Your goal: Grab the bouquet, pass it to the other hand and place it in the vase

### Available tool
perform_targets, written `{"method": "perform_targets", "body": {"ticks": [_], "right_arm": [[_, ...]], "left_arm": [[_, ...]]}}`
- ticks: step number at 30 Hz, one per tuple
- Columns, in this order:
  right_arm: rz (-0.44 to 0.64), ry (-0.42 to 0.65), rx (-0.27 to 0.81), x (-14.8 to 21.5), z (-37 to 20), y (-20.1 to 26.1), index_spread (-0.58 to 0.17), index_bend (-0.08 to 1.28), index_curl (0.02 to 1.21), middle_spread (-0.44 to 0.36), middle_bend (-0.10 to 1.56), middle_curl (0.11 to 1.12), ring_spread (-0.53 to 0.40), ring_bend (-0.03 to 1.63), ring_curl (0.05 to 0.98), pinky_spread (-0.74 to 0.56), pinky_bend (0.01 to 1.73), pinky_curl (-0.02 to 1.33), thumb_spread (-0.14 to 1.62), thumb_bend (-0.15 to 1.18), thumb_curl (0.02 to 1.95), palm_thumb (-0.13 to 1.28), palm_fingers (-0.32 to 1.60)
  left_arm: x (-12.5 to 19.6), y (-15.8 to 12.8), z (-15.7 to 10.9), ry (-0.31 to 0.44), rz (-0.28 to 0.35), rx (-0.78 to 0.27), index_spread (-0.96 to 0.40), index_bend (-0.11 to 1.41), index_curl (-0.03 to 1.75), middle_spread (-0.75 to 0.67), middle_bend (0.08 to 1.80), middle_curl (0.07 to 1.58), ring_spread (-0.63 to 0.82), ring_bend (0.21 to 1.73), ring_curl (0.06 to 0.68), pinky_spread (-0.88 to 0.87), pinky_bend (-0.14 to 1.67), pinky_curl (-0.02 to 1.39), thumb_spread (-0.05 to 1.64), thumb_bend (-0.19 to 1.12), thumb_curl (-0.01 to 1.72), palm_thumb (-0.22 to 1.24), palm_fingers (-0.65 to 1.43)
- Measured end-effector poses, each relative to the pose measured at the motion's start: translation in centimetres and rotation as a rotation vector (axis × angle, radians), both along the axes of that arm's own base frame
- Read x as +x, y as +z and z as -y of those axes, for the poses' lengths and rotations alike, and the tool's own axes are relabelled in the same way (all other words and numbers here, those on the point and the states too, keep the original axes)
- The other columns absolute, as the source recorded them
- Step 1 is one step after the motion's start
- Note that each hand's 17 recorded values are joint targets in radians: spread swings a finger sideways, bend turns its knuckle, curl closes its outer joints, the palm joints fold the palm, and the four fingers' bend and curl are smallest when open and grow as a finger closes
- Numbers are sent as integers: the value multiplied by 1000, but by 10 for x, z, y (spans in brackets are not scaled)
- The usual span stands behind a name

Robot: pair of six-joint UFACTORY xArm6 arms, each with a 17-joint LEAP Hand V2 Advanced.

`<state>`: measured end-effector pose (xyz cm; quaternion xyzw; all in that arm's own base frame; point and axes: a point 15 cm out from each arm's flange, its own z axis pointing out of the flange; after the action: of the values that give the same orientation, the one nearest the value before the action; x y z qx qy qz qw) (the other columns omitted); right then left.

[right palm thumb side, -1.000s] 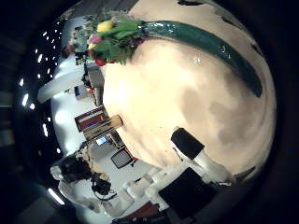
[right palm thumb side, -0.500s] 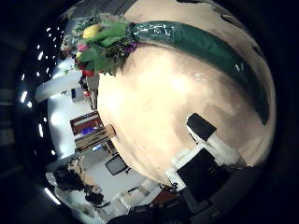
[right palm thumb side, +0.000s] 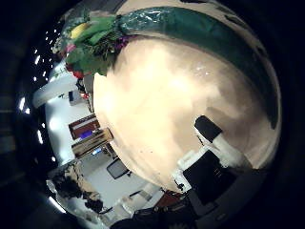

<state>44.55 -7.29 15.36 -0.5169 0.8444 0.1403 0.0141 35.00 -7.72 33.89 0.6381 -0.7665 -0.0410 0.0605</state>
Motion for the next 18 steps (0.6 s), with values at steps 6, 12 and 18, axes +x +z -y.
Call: {"method": "perform_targets", "body": {"ticks": [6, 12, 18], "right_arm": [[-5, -9, 0, 0, 0, -4, -77, 148, 257, 200, 336, 354, 184, 680, 221, 395, 712, 261, 890, -22, 569, 988, 128], [-28, -9, 6, -2, -1, -11, -76, 151, 259, 193, 347, 358, 183, 685, 221, 379, 697, 251, 895, -22, 577, 979, 134], [-33, -8, 5, 0, -1, -14, -80, 163, 273, 180, 347, 358, 174, 663, 214, 363, 642, 233, 904, -23, 576, 961, 143]], "left_arm": [[-1, 0, 0, 1, -1, 0, -16, 181, 449, 15, 232, 443, 130, 579, 117, 41, 314, 326, 1106, -21, 263, 301, 431], [-2, 1, -2, 4, 1, 3, -15, 184, 444, 15, 234, 443, 129, 579, 121, 41, 316, 326, 1106, -21, 263, 301, 430], [-1, 1, -1, 1, 1, 4, -15, 184, 442, 15, 233, 442, 129, 585, 119, 41, 315, 325, 1106, -21, 263, 301, 431]]}}
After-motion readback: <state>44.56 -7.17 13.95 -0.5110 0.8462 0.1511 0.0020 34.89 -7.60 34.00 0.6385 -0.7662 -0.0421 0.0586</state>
